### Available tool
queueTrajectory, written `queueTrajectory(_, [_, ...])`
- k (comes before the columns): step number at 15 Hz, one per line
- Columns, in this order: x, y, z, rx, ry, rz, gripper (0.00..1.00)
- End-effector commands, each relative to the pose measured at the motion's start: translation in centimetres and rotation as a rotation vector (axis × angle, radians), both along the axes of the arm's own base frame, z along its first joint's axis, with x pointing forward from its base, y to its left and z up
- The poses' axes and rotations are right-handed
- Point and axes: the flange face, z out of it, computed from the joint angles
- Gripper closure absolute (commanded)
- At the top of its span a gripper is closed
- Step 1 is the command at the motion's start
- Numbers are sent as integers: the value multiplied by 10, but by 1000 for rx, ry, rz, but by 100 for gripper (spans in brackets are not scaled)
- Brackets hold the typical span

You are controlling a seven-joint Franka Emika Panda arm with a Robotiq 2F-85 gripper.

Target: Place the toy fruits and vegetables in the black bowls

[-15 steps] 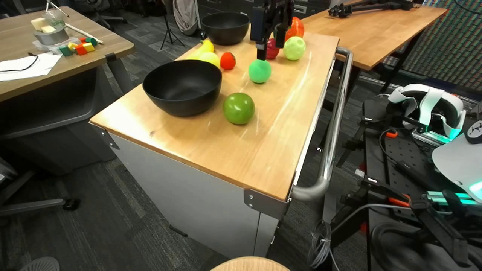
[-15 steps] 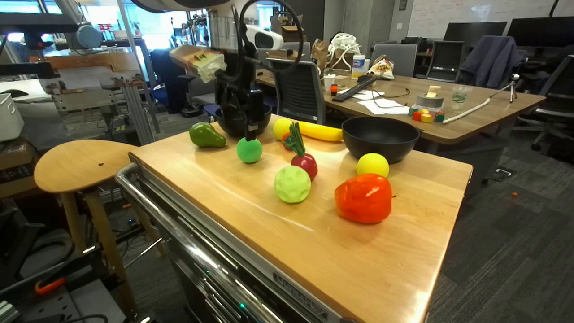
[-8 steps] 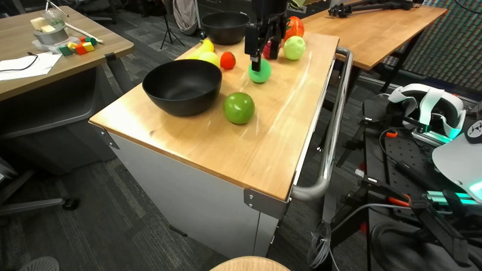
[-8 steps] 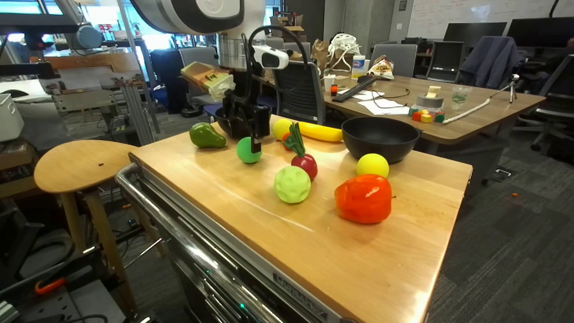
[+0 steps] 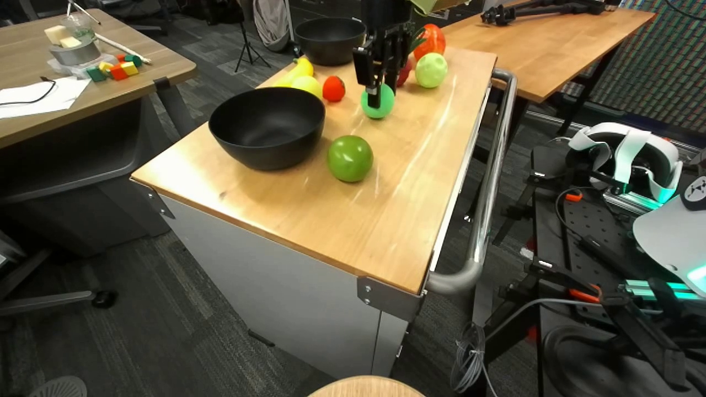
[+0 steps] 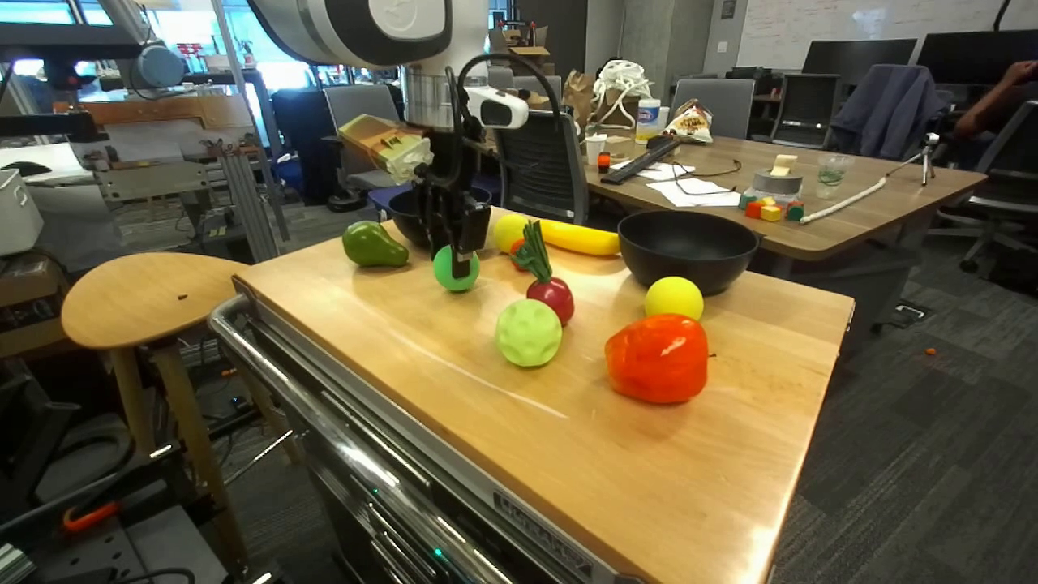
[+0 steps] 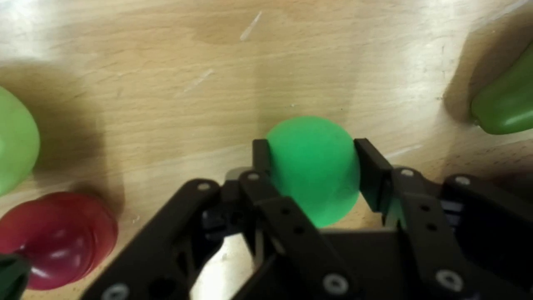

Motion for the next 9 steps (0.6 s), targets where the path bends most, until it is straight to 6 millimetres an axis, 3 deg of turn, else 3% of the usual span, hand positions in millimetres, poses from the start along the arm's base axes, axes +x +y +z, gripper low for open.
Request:
queueTrajectory(1, [-30, 24, 65, 21, -139, 109, 76])
queueTrajectory(5, [-51, 66, 126, -13, -275, 241, 77])
queueTrajectory(7, [-42, 88, 143, -37, -345, 295, 77])
queueTrajectory(9, [-24, 104, 143, -58, -373, 310, 77])
